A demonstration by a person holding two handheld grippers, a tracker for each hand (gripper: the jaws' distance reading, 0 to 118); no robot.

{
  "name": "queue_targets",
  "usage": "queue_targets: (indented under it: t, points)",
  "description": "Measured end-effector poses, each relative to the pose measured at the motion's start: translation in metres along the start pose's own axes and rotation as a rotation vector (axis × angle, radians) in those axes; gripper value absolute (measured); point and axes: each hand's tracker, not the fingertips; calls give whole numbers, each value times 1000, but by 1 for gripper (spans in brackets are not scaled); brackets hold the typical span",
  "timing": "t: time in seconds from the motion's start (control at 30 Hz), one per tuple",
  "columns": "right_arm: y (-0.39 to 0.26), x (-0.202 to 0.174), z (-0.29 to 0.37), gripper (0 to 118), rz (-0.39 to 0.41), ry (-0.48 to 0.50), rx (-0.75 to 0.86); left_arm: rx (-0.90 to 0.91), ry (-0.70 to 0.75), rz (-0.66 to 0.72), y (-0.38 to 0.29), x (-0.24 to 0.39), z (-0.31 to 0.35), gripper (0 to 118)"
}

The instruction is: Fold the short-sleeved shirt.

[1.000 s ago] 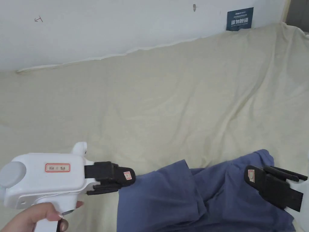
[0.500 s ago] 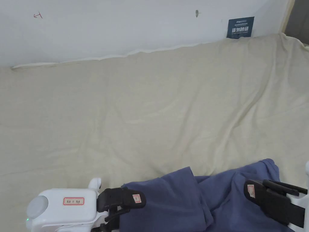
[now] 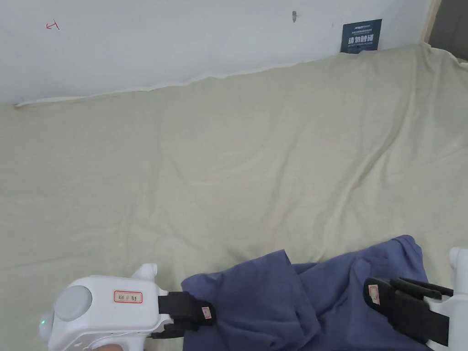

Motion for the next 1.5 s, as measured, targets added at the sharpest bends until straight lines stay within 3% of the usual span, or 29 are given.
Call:
queue_targets:
  t: [0.13, 0.2, 0.4, 0.53, 0.67, 0.77, 0.93, 0.97, 1.0, 1.03, 1.07, 1.1, 1.17, 1.27, 1.43, 1.5]
  points:
    - [5, 0, 3, 0, 15, 12, 5, 118, 139, -133, 4, 27, 40, 9]
    - [8, 0, 4, 0, 21, 23, 13, 121, 293, -216, 13, 36, 69, 9]
    - [12, -1, 3, 0, -1, 61, 45, 151, 644, -273, 30, 29, 148, 9]
    - [11, 1, 3, 0, -6, 77, 53, 166, 874, -353, 24, 52, 164, 9]
    - [6, 5, 6, 0, -24, 86, 58, 124, 699, -345, 17, 89, 137, 9]
    - [3, 8, 9, 0, -46, 94, 65, 39, 595, -388, 14, 125, 89, 9]
    - [-2, 15, 16, 0, -66, 103, 61, -116, 321, -313, 15, 157, -2, 13]
    - [-2, 17, 18, 0, -72, 104, 63, -127, 279, -311, 14, 165, -14, 22]
    - [-3, 18, 21, 0, -74, 102, 66, -141, 245, -311, 14, 170, -23, 44]
    - [-2, 20, 23, 0, -74, 99, 68, -164, 188, -298, 14, 174, -28, 82]
    - [-2, 22, 25, 0, -74, 94, 72, -183, 113, -279, 13, 177, -31, 103]
    - [-2, 24, 26, 0, -74, 88, 75, -197, 75, -247, 13, 179, -31, 109]
    - [-2, 29, 27, 0, -79, 79, 80, -196, 19, -224, 13, 183, -19, 109]
    - [-3, 36, 25, 0, -100, 76, 78, -166, 101, -260, 16, 181, 11, 109]
    - [-5, 36, 22, 0, -123, 91, 70, -92, 431, -343, 22, 153, 46, 107]
    - [-6, 34, 22, 0, -117, 97, 66, -73, 492, -364, 20, 143, 45, 100]
